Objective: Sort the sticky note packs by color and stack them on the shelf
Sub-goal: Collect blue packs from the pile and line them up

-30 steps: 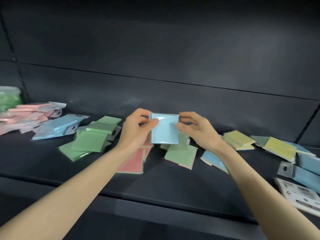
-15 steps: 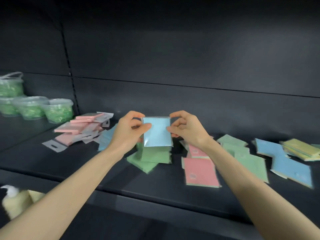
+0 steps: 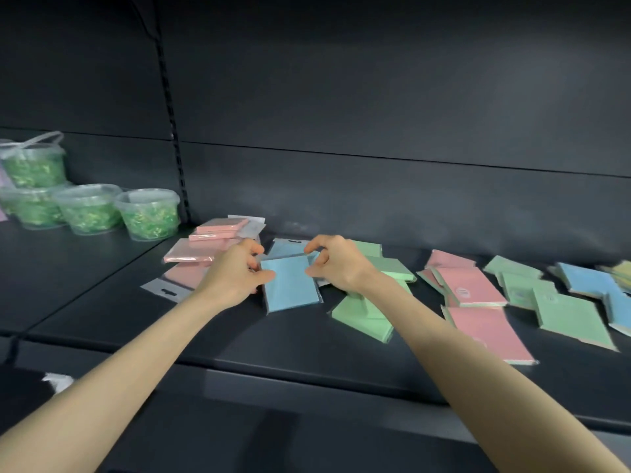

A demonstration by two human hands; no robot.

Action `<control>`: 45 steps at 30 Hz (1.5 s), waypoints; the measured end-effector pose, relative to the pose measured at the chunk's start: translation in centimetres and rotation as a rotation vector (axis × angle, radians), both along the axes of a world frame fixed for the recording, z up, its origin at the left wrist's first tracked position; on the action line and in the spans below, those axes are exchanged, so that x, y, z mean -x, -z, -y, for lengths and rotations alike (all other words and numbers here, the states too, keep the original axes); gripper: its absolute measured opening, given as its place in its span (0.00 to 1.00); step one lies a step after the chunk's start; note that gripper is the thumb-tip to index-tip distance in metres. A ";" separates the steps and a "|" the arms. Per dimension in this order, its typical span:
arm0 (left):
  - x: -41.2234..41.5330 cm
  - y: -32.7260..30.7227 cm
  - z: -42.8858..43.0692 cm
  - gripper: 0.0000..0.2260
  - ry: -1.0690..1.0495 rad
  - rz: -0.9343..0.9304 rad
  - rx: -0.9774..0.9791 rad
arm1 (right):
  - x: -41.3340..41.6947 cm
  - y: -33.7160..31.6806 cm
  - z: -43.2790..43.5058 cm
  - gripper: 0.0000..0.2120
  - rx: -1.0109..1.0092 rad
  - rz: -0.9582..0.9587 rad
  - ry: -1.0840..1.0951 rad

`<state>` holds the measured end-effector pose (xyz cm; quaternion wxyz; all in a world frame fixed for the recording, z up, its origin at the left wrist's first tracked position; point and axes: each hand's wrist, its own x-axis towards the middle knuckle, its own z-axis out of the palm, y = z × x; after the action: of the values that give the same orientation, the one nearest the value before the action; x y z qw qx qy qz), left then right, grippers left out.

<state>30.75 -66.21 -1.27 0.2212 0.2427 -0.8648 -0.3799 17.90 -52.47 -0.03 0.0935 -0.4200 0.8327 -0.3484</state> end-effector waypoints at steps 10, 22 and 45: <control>0.2 -3.5 -2.2 0.22 0.115 0.091 0.468 | 0.8 -2.5 -3.5 0.18 -0.119 -0.305 0.060; 6.0 -8.2 -17.9 0.26 0.405 -0.128 0.703 | 2.3 -7.4 -23.4 0.21 -0.136 -0.498 0.396; 21.5 -6.8 -49.4 0.23 0.671 -0.112 0.677 | 13.4 -5.6 -57.4 0.19 -0.191 -0.438 0.639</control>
<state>9.27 -16.83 5.53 0.1991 -0.1560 -0.9573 -0.1399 4.49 4.98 5.59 -0.1606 -0.1936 0.9504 -0.1830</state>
